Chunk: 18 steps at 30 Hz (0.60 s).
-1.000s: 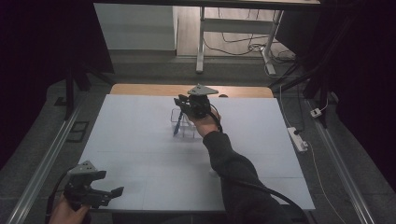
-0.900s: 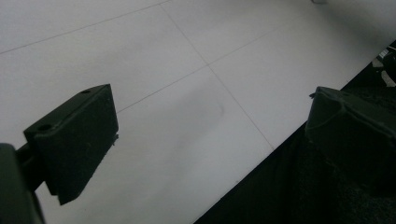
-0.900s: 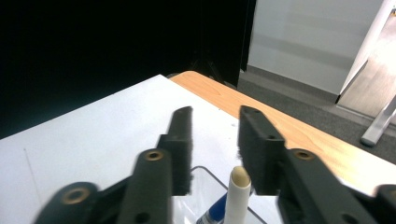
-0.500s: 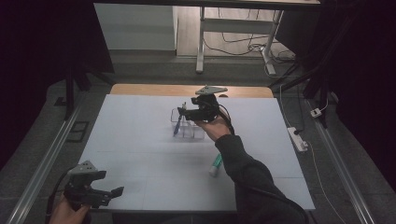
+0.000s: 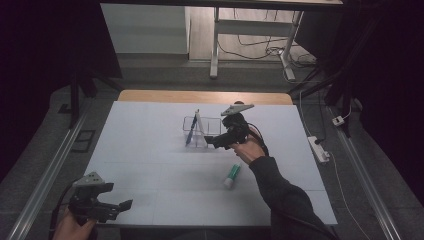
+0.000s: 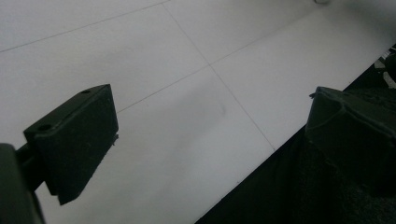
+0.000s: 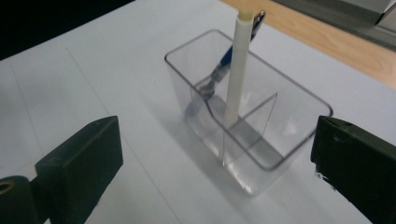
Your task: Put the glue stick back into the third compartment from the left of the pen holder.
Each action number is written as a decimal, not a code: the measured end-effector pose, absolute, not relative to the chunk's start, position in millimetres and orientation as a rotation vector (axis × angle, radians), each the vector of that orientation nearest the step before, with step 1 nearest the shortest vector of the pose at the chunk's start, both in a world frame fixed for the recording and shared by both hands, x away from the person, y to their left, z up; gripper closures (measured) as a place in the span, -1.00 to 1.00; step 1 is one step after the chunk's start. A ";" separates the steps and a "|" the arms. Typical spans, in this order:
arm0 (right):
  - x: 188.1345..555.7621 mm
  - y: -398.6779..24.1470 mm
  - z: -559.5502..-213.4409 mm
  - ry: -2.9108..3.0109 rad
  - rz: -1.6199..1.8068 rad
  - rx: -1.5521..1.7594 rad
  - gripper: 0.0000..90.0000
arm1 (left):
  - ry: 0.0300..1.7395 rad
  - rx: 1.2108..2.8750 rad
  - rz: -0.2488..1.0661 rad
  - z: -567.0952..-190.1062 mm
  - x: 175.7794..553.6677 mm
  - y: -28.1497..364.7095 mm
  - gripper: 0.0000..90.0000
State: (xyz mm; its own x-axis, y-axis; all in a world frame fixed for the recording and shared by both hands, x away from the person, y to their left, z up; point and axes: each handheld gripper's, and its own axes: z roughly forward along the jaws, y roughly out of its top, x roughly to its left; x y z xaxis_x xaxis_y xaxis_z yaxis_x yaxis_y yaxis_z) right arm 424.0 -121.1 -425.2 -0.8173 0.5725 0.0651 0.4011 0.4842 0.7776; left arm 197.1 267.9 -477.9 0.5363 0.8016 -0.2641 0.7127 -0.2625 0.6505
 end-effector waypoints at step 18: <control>414.7 -173.8 -455.7 2.523 1.007 0.985 -0.98 | 1.227 2.029 0.151 -477.9 197.3 267.5 -0.94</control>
